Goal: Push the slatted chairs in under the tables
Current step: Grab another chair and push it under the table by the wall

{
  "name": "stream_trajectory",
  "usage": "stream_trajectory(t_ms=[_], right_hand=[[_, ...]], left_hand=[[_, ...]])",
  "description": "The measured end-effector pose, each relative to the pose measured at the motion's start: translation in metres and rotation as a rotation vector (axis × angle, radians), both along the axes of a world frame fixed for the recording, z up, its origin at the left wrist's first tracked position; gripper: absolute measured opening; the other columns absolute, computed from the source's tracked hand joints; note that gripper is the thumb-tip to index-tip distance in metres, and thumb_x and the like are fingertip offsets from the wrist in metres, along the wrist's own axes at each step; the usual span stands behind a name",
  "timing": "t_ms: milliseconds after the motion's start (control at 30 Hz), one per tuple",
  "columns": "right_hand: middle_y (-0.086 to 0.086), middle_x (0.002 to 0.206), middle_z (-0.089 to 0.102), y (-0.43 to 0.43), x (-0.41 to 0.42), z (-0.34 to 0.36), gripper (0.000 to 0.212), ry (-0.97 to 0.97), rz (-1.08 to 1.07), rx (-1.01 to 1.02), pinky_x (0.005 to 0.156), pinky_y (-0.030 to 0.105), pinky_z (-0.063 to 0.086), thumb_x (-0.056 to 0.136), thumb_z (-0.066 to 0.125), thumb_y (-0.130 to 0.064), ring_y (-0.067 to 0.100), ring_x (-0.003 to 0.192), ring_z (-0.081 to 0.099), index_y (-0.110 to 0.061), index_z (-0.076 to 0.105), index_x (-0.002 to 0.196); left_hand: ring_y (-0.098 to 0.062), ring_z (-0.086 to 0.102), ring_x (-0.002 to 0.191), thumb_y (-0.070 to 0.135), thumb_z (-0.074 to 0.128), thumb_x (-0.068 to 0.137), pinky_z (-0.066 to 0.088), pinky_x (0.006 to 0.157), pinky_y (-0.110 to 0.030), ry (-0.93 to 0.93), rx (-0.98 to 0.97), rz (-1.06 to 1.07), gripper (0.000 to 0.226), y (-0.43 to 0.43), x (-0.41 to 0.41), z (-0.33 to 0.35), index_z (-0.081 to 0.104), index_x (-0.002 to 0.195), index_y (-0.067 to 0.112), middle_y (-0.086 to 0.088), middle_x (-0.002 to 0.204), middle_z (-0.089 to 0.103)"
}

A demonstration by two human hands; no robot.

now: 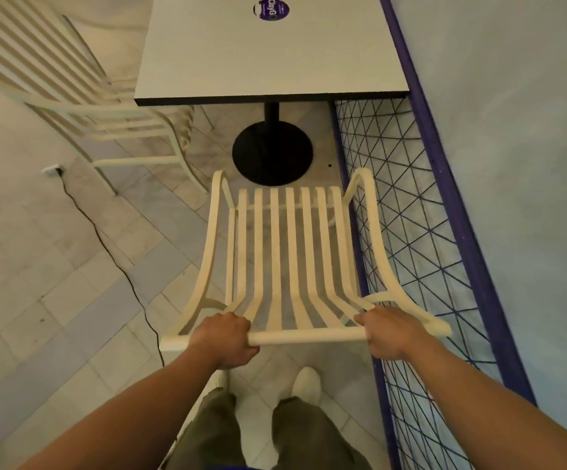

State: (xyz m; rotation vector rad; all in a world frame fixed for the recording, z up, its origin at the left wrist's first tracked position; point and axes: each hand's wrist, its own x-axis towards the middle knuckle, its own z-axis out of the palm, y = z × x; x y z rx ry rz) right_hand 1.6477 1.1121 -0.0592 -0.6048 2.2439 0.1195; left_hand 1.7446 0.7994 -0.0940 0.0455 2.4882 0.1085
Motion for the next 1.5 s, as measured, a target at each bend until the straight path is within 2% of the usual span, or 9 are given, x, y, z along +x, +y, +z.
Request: stream_trajectory(t_ms=[367,567,933,1200,1500], right_hand=[[-0.001,0.104,0.066,0.000,-0.003,0.003,0.035,0.013,-0.007,0.011,0.070,0.034,0.049,0.083,0.063,-0.020,0.022,0.092,0.064,-0.027,0.063,0.118],[-0.002,0.105,0.068,-0.003,0.000,0.003,0.041,0.022,-0.033,0.017,0.079,0.035,0.054,0.084,0.065,-0.021,0.019,0.093,0.065,-0.030,0.063,0.124],[-0.004,0.106,0.065,0.006,-0.005,0.000,0.037,-0.057,-0.010,-0.051,0.080,0.033,0.054,0.086,0.067,-0.022,0.015,0.093,0.063,-0.026,0.061,0.123],[0.001,0.127,0.061,0.021,-0.016,0.000,0.061,-0.115,0.101,-0.054,0.091,0.039,0.052,0.089,0.063,-0.011,0.022,0.110,0.060,-0.032,0.046,0.143],[-0.005,0.128,0.059,0.055,-0.016,-0.003,0.066,-0.112,0.050,-0.047,0.092,0.034,0.051,0.088,0.066,-0.010,0.016,0.111,0.058,-0.040,0.042,0.141]], left_hand=[[-0.012,0.063,0.089,0.066,0.052,0.087,0.055,0.085,-0.035,-0.017,-0.001,0.010,0.044,0.003,-0.003,0.003,0.064,0.115,0.034,0.010,0.100,0.065],[-0.013,0.064,0.090,0.066,0.050,0.089,0.054,0.084,-0.032,0.001,0.012,-0.024,0.047,0.000,-0.003,0.001,0.064,0.119,0.033,0.010,0.103,0.066],[-0.008,0.063,0.089,0.062,0.060,0.085,0.055,0.088,-0.034,-0.044,0.097,0.050,0.039,-0.003,-0.002,-0.005,0.062,0.116,0.038,0.014,0.102,0.064],[-0.008,0.062,0.089,0.054,0.062,0.085,0.054,0.087,-0.034,-0.083,0.082,0.086,0.036,0.007,-0.002,0.004,0.061,0.116,0.036,0.014,0.102,0.063],[-0.008,0.063,0.087,0.057,0.057,0.084,0.054,0.086,-0.032,-0.088,0.096,0.086,0.032,0.042,0.005,0.009,0.059,0.110,0.039,0.014,0.098,0.064]])
